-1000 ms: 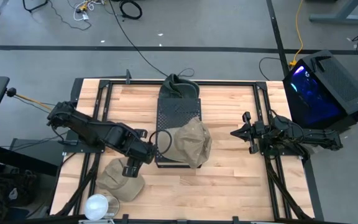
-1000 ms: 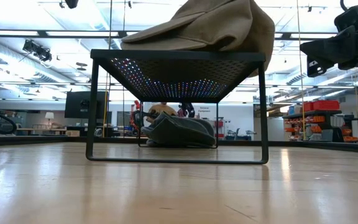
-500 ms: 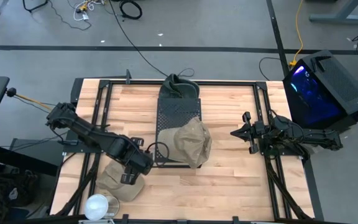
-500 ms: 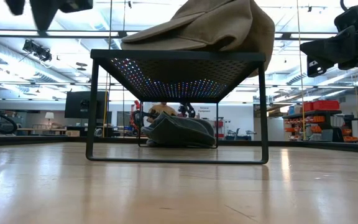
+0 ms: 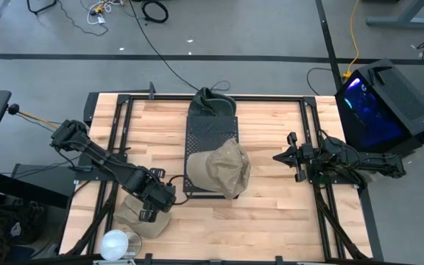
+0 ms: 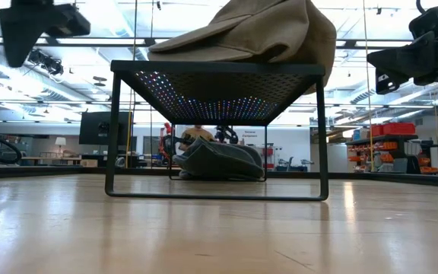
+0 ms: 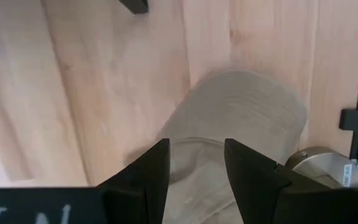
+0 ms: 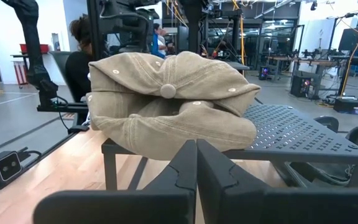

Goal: Pick & Place hat
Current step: Stack the brown cap on top of the other brown cap on the shelf

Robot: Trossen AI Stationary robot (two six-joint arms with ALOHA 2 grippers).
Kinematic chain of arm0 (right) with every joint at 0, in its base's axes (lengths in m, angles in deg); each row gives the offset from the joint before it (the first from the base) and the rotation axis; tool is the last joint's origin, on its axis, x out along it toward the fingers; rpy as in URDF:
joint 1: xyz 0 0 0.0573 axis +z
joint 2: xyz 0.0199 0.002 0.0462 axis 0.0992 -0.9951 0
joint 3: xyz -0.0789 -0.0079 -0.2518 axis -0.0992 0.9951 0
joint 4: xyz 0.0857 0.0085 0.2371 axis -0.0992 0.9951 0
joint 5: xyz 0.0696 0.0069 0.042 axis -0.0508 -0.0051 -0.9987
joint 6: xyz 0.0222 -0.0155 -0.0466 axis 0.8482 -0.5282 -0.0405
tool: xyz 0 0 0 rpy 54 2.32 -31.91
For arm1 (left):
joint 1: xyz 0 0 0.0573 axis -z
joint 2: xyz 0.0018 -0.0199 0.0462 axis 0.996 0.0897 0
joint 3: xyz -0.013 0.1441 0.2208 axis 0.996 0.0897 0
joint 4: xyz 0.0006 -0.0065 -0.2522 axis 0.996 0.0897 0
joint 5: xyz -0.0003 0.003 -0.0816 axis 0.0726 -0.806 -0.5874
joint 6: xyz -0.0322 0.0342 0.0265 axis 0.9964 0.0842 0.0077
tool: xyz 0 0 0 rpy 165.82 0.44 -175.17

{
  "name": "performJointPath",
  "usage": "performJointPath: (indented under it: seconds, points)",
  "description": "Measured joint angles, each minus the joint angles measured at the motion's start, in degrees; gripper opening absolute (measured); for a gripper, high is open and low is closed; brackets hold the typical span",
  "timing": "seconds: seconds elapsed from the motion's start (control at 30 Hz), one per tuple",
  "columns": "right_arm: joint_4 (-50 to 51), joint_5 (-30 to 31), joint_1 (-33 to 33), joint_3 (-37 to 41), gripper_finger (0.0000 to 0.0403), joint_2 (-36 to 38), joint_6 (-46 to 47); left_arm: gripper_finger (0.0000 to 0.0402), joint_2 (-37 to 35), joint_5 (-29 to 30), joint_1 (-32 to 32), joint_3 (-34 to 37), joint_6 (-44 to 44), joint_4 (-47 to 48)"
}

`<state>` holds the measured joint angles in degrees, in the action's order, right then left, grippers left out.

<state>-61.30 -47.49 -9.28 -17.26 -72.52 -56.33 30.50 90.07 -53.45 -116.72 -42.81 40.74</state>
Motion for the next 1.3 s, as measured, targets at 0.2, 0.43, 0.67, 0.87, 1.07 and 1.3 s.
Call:
performJointPath:
  seconds: [0.2,0.43,0.67,0.87,1.07,1.3]
  points:
    - [0.02,-0.01,0.01,0.00,0.0007,0.00,-0.01,0.0158,-1.18,-3.02,0.84,4.87,2.82,-1.99]
    - [-0.02,0.01,-0.01,0.00,0.0007,0.00,0.01,0.0158,-1.18,-4.18,1.33,7.36,13.07,-1.67]
    - [-0.02,0.00,0.00,0.00,0.0007,0.00,-0.01,0.0158,-1.18,-3.51,1.03,7.48,40.93,-1.82]
    - [-0.02,0.01,0.01,0.00,0.0007,0.00,-0.01,0.0158,-1.18,-3.34,1.05,7.48,63.63,-1.85]
    - [-0.02,0.00,-0.01,0.00,0.0007,0.00,0.00,0.0158,-1.18,-2.28,1.84,7.48,81.02,-1.85]
    - [-0.01,0.01,0.01,0.00,0.0007,0.00,0.00,0.0158,-1.18,0.24,4.40,7.48,95.67,-1.83]
